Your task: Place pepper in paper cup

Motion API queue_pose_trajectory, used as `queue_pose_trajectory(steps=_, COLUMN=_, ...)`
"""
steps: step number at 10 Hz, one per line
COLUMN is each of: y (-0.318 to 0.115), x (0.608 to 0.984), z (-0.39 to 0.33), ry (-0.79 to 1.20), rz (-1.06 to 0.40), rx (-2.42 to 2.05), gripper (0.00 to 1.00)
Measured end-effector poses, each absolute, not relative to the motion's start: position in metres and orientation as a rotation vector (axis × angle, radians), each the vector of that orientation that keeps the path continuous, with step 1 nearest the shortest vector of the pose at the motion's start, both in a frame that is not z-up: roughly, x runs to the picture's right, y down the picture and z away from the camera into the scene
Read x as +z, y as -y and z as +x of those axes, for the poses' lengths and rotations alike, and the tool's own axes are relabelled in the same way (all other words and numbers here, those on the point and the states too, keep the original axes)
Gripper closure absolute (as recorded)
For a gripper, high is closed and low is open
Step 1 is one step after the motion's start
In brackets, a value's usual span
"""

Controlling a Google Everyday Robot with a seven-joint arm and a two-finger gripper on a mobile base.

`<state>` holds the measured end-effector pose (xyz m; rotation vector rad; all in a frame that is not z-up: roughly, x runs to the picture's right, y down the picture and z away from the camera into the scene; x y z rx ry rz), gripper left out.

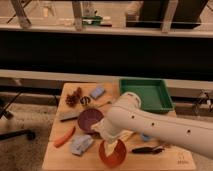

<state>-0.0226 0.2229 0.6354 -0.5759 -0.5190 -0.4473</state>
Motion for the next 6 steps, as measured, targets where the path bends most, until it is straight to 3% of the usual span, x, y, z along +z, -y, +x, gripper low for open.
queue_pose_trajectory(steps=6, y=-0.233, x=0.640, z=-0.050, ry=0.559, rz=-0.538, rx=-0.472, gripper=0.20)
